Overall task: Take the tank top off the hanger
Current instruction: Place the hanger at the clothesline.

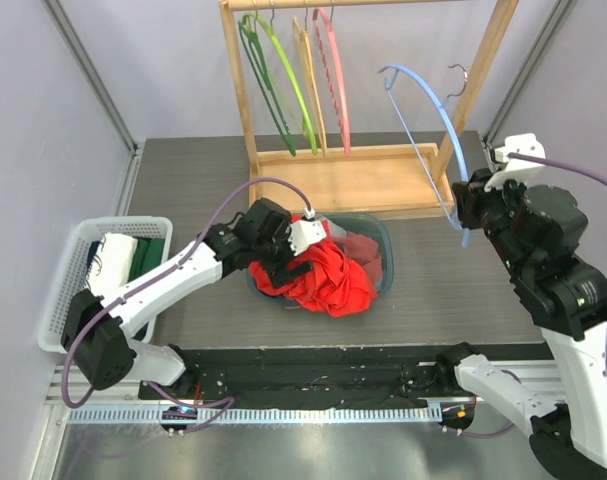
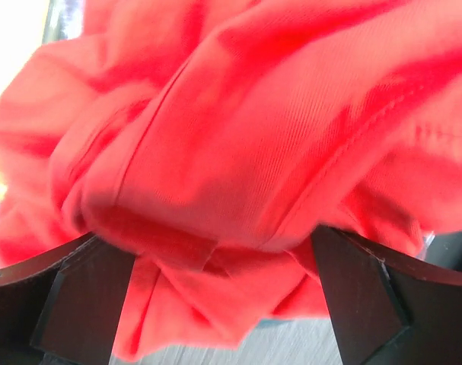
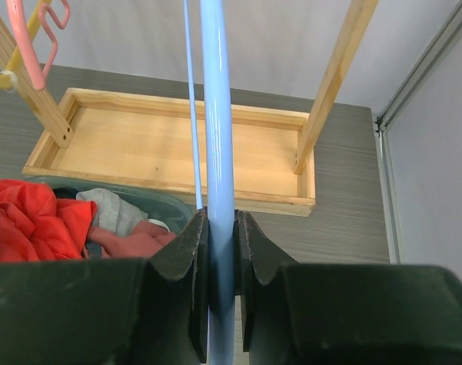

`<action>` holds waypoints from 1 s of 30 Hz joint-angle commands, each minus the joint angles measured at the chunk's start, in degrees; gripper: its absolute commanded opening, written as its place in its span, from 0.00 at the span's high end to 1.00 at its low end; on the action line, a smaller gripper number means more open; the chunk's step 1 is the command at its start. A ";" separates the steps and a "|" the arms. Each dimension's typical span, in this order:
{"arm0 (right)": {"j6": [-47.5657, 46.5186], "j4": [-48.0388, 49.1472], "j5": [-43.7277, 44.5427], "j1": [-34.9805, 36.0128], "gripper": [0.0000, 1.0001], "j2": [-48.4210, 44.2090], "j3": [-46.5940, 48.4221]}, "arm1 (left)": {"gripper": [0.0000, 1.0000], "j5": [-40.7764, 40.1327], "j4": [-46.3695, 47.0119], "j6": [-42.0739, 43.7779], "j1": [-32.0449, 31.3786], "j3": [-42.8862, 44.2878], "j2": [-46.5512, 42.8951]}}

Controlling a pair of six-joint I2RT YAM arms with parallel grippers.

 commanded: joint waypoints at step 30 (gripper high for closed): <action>-6.59 9.49 -0.79 0.11 0.99 29.28 31.05 | 0.00 -0.45 -51.63 -2.68 -0.11 56.50 -2.76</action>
